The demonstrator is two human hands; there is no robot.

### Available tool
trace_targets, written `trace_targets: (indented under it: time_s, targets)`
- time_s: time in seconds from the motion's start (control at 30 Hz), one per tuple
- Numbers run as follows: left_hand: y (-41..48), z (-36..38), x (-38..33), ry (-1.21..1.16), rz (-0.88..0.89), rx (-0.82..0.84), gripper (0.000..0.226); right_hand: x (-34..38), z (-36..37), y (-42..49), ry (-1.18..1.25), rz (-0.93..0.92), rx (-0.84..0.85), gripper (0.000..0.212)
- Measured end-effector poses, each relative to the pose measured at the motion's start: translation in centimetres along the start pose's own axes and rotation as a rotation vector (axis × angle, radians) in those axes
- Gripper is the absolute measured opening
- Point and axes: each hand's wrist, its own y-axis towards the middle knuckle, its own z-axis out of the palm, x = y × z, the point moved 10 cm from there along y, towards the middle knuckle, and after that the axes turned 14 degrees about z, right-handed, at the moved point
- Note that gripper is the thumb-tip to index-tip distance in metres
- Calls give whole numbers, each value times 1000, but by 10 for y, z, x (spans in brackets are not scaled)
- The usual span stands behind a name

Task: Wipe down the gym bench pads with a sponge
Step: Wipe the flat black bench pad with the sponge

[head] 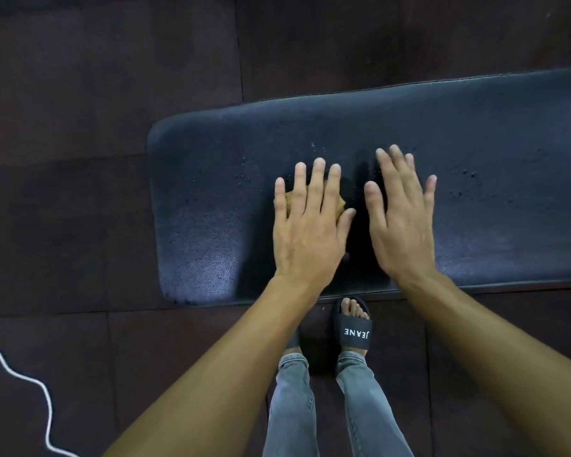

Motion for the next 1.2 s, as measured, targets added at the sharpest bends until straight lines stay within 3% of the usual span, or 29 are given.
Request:
trace_targets:
  time_s: [0.23, 0.33, 0.47, 0.6, 0.7, 0.87, 0.97, 1.03, 1.1, 1.2]
  targets:
    - [-35, 0, -15, 32, 284, 103, 65, -14, 15, 7, -235, -97, 59, 59]
    - [-25, -10, -10, 23, 439, 127, 62, -15, 14, 9, -198, -79, 73, 58]
    - [-28, -5, -17, 17, 794, 114, 55, -16, 11, 10, -158, -77, 74, 57]
    - [-22, 3, -17, 80, 914, 41, 51, -18, 12, 11, -149, -63, 53, 53]
    - [9, 0, 0, 110, 816, -1, 52, -18, 12, 12, -135, -52, 34, 53]
    - [71, -18, 77, 86, 147, -95, 53, -17, 12, 13, -142, -42, 37, 52]
    - [55, -15, 73, -8, -159, -143, 52, -19, 16, 10, -228, -41, 30, 54]
    - [32, -5, 33, 23, -103, -145, 49, -19, 18, 9, -290, -47, 7, 55]
    - [4, 2, -7, 50, 62, -117, 46, -19, 20, 9, -322, -54, -10, 54]
    - [-10, 5, -16, 86, 270, -70, 45, -18, 19, 9, -343, -62, -45, 54]
